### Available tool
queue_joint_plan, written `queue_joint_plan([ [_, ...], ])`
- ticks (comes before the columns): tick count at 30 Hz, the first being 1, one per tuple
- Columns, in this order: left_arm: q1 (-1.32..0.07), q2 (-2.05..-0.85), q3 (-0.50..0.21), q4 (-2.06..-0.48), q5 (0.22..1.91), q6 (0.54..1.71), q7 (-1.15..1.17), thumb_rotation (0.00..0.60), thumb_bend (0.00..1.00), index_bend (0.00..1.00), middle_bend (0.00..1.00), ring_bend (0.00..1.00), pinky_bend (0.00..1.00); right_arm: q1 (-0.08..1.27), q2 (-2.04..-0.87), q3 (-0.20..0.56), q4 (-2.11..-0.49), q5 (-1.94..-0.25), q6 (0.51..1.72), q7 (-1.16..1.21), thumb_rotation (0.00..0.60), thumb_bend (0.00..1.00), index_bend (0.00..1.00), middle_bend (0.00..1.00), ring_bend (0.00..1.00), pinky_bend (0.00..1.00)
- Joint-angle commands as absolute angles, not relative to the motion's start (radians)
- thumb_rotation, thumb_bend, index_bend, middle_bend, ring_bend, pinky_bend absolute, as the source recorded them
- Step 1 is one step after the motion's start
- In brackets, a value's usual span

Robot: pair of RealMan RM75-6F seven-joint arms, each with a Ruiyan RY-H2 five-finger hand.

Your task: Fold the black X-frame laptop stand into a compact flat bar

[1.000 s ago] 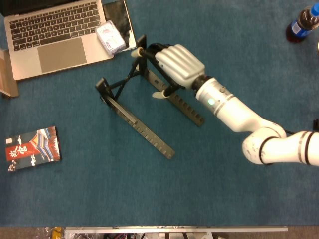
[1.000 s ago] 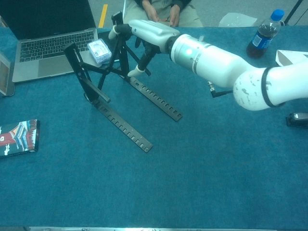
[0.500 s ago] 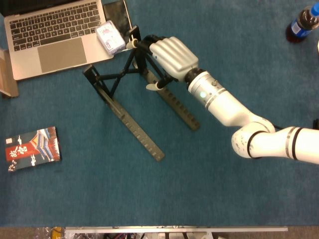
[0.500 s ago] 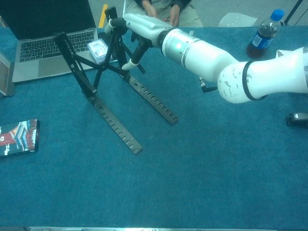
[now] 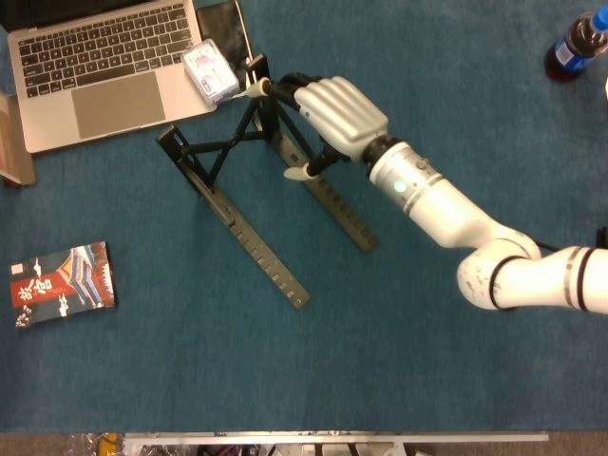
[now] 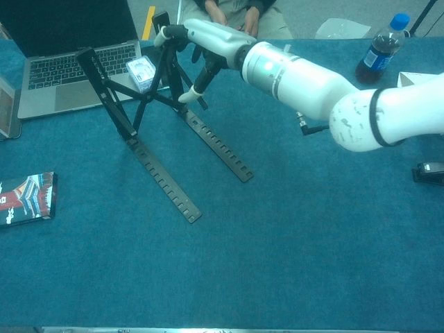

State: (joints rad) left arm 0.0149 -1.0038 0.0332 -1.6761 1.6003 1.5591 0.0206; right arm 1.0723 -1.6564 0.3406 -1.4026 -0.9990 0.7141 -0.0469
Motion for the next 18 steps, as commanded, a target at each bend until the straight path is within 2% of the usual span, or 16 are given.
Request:
queue_joint_plan([
  [1, 0.014, -1.005, 0.033, -1.678, 1.600, 1.558, 0.024, 0.600, 0.40, 0.07, 0.05, 0.00, 0.00, 1.051, -1.634, 0.326, -1.434, -1.010, 0.707, -0.016, 0.600, 0.00, 0.20, 0.32, 0.20, 0.29],
  [8, 0.014, -1.008, 0.036, -1.683, 1.599, 1.555, 0.036, 0.600, 0.40, 0.07, 0.05, 0.00, 0.00, 1.028, -1.628, 0.287, -1.450, -1.039, 0.692, 0.017, 0.600, 0.00, 0.20, 0.32, 0.20, 0.29],
  [18, 0.011, -1.013, 0.034, -1.680, 1.589, 1.546, 0.039, 0.600, 0.40, 0.07, 0.04, 0.00, 0.00, 1.037, -1.705, 0.261, -1.333, -1.053, 0.660, 0.046, 0.600, 0.00, 0.20, 0.32, 0.20, 0.29],
])
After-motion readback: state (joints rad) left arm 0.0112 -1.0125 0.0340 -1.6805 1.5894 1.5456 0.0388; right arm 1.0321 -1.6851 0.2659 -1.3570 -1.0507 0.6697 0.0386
